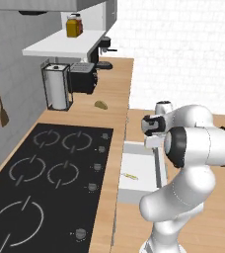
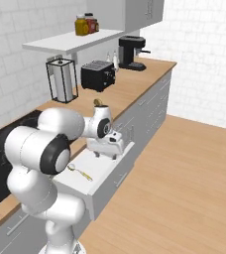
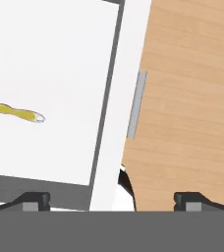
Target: Pick the dish brush from the drawer and place it on the counter.
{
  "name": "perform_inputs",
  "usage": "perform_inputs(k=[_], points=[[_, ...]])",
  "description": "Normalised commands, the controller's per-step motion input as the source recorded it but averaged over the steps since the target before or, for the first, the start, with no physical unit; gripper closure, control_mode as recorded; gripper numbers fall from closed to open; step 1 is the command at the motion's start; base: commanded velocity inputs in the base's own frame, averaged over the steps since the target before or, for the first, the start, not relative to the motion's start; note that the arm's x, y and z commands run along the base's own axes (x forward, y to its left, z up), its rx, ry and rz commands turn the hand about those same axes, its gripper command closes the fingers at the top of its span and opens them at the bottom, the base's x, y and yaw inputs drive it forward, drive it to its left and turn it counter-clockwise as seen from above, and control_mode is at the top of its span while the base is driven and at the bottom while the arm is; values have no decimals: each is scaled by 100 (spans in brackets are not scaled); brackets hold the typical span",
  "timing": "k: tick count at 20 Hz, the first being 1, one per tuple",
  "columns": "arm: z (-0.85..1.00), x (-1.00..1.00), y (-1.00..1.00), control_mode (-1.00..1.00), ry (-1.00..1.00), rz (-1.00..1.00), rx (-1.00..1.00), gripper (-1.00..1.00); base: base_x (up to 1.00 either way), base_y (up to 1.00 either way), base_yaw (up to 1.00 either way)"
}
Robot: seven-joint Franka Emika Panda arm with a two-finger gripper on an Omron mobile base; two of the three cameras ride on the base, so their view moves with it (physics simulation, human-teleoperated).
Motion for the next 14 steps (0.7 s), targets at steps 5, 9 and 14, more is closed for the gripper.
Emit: perform_inputs(k=[5,9,14], points=[[-40,-2,-25,-100,8,1,1,-100,0,0,0],[-31,8,-41,-100,2,0,3,-100,0,0,0],[-61,19,2,-100,1,0,1,-100,0,0,0]])
